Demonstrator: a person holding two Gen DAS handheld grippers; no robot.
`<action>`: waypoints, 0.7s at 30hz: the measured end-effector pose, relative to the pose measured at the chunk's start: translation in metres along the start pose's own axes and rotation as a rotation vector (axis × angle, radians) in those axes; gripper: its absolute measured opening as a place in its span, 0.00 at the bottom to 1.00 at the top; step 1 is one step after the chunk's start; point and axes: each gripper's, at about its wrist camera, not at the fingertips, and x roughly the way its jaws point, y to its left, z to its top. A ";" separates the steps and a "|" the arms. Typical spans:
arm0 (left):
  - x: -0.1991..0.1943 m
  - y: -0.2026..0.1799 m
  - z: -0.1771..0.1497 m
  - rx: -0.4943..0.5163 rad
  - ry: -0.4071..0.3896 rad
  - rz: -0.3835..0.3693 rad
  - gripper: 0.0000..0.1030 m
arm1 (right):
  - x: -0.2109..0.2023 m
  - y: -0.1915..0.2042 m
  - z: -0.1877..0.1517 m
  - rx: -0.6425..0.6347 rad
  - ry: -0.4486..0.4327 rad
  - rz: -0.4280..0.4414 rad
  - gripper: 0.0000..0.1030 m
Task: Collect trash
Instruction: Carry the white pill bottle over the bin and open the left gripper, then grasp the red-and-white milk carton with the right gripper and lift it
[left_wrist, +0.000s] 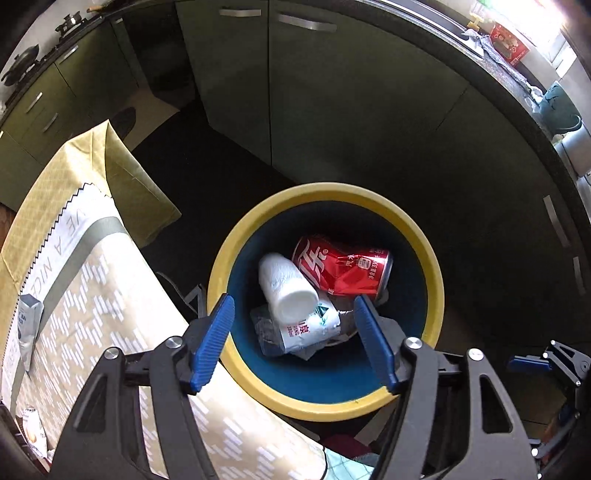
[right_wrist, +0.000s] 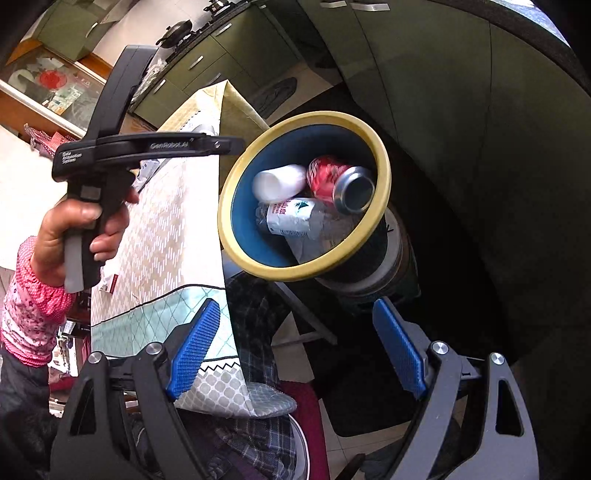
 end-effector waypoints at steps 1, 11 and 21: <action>-0.003 0.001 -0.001 0.000 -0.005 -0.008 0.63 | 0.000 0.002 0.000 -0.005 0.001 0.000 0.81; -0.103 0.038 -0.078 0.026 -0.082 -0.082 0.67 | 0.009 0.041 -0.003 -0.106 0.031 0.022 0.82; -0.209 0.149 -0.233 -0.155 -0.155 0.075 0.73 | 0.063 0.129 -0.003 -0.344 0.140 0.030 0.82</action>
